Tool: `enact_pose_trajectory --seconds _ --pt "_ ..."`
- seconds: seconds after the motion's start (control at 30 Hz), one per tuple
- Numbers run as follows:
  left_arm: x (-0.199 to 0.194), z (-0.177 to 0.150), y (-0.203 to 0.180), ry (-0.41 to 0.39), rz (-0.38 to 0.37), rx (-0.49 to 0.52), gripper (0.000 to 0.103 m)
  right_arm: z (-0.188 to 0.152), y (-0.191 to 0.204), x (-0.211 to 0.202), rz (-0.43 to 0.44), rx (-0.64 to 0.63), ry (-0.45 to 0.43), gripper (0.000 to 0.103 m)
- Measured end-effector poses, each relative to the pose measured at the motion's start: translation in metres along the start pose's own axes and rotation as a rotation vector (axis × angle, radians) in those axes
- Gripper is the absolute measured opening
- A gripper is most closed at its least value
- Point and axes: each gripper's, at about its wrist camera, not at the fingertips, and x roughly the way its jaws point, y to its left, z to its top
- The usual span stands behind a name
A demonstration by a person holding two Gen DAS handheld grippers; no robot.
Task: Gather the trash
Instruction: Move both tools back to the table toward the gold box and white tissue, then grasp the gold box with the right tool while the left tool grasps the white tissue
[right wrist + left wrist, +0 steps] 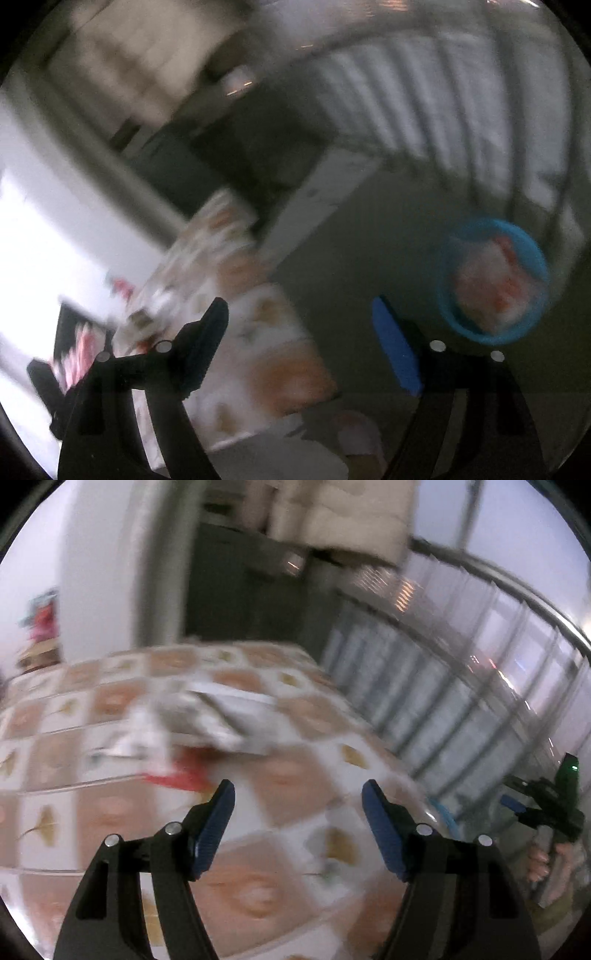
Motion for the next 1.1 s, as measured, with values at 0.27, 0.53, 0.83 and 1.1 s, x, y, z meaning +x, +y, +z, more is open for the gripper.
enact_pose_trajectory --seconds 0.27,0.53,0.83,1.1 --pt "-0.013 0.010 0.078 -0.106 0.051 -0.150 0.069 -0.010 0.162 0.094 0.215 -0.337 0.189 0.081" --pt "0.029 0.029 0.104 -0.092 0.091 -0.161 0.058 -0.032 0.267 0.201 0.268 -0.524 0.397 0.081" --pt "0.064 0.029 0.135 -0.034 0.077 -0.232 0.013 -0.048 0.303 0.255 0.235 -0.651 0.542 0.081" --pt "0.032 0.027 0.139 -0.105 0.047 -0.246 0.006 -0.050 0.298 0.260 0.232 -0.639 0.572 0.042"
